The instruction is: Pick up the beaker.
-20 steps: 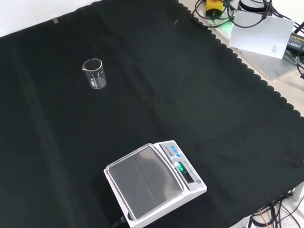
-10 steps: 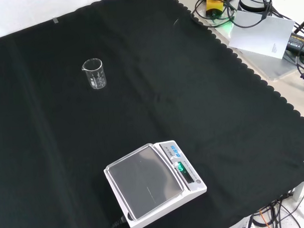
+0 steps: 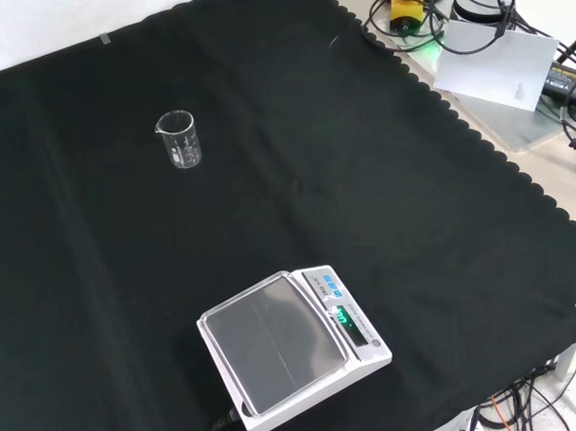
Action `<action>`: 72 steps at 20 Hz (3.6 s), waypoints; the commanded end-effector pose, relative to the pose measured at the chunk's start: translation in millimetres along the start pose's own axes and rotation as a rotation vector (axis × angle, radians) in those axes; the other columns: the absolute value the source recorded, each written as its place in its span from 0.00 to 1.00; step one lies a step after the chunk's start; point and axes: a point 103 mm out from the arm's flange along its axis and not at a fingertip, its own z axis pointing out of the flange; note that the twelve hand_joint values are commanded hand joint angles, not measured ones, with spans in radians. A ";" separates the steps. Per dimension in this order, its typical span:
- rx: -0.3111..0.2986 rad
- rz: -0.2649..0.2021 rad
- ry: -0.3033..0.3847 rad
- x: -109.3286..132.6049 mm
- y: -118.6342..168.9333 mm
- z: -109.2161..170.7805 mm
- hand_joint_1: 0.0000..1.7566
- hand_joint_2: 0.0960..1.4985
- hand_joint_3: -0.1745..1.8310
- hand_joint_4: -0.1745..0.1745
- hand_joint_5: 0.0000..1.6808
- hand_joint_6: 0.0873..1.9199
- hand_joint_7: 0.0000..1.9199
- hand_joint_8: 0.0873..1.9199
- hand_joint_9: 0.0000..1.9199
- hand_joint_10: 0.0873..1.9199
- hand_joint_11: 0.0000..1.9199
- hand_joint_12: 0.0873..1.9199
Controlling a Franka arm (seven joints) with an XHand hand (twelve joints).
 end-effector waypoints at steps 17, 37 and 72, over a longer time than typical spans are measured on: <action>0.079 0.027 0.084 -77.6 229.4 194.1 0.29 0.46 0.20 0.53 0.05 0.00 0.03 0.31 0.01 0.42 0.00 0.40; 0.137 0.085 0.202 -65.3 255.4 309.0 0.27 0.47 0.15 0.64 0.00 0.00 0.00 0.16 0.00 0.34 0.00 0.23; 0.187 0.121 0.199 -53.5 249.5 370.3 0.63 0.43 0.46 0.48 0.24 0.53 0.24 0.48 0.41 0.44 0.42 0.62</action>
